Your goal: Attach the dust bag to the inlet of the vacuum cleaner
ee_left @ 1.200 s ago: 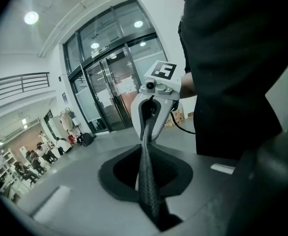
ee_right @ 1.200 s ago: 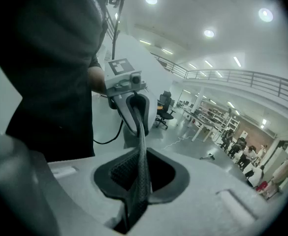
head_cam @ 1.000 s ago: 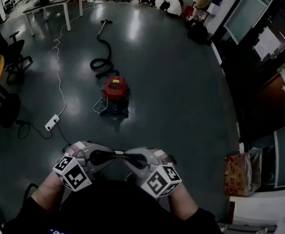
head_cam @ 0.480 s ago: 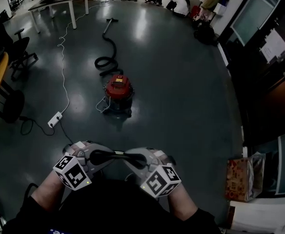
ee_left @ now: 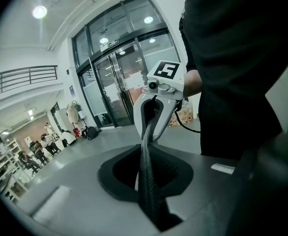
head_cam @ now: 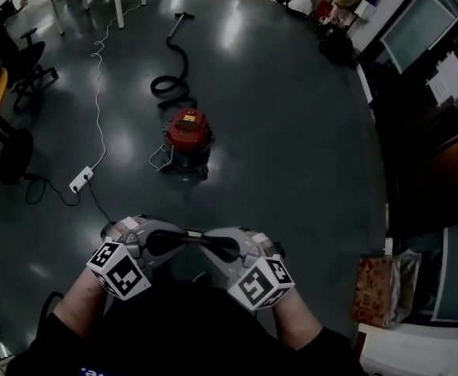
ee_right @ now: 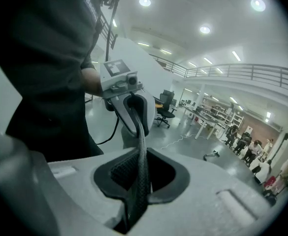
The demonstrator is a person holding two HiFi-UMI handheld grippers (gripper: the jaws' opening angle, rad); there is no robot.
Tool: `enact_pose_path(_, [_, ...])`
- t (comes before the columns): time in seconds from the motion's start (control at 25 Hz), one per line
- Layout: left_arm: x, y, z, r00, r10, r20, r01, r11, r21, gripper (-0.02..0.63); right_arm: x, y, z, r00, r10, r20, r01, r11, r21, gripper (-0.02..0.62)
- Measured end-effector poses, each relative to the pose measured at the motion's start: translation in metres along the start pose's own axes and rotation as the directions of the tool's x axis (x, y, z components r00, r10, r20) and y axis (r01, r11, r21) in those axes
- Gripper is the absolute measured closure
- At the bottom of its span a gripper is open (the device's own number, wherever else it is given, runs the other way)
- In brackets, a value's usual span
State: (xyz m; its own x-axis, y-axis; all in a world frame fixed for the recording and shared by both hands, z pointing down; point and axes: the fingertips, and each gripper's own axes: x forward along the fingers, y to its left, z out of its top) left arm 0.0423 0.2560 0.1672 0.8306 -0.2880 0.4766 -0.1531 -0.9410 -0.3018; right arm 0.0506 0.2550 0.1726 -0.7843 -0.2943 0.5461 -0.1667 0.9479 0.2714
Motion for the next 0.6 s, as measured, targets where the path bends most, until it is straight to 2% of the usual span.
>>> enact_pose_path(0.36, [-0.008,0.084,-0.072,0.996,-0.073,0.051,0.073,0.997,0.009,0.567,0.088,-0.064,-0.002,0.996,-0.052,-0.077,0.057,0.997,0.06,0.558])
enact_pose_path(0.6, [-0.015,0.143,-0.132,0.99,-0.119,0.073,0.122,0.992,-0.036,0.566,0.159,-0.109,-0.005,0.989,-0.064,-0.134,0.079,0.99,0.113,0.557])
